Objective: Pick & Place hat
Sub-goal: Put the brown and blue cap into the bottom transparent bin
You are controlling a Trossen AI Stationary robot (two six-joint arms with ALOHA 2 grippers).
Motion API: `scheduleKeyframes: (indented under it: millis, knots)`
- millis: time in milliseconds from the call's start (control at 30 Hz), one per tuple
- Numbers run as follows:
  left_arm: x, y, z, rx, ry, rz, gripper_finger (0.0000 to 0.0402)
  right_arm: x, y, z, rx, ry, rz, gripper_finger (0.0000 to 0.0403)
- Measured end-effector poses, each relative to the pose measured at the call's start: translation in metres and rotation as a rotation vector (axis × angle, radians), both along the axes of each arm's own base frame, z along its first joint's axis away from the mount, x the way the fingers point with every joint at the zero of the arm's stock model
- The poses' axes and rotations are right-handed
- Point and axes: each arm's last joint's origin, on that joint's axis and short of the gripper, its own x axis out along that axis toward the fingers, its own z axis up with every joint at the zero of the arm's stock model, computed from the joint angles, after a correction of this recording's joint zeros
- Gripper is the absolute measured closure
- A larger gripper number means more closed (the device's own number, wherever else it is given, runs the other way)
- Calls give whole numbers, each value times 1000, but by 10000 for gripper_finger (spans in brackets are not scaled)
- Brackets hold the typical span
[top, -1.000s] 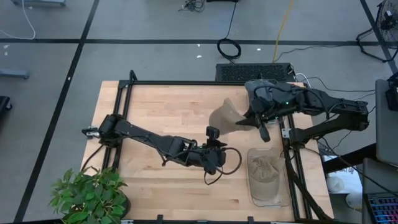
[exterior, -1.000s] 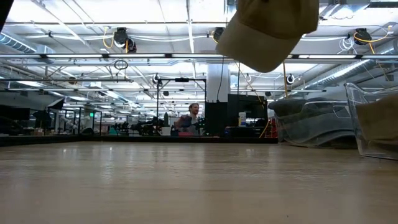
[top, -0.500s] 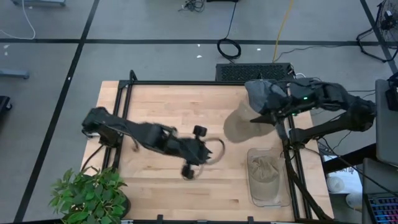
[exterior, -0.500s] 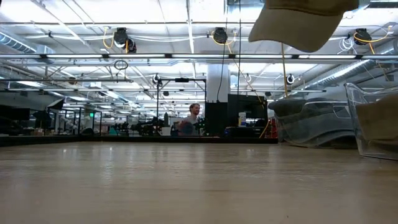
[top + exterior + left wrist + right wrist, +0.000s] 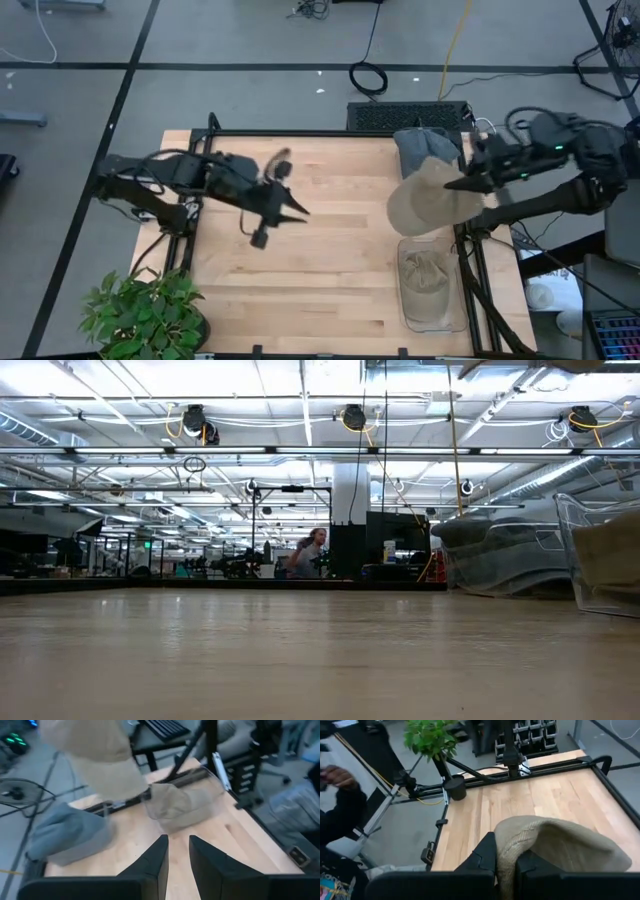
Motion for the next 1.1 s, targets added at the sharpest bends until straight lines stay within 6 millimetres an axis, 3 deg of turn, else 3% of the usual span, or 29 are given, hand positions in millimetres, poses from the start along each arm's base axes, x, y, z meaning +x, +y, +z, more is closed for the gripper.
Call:
scheduleKeyframes:
  millis: [233,533,733,1100]
  knots:
    - [-34,31,-39,-81,-143,122,316,-28,3,10,-72,9,153,401]
    - [-72,50,-95,-318,-155,287,316,-21,6,-4,-24,156,254,401]
    - [-89,46,-104,-257,-234,140,316,-12,7,-14,-11,222,305,402]
    - [-116,54,-129,-263,-271,188,316,2,13,-37,21,251,418,402]
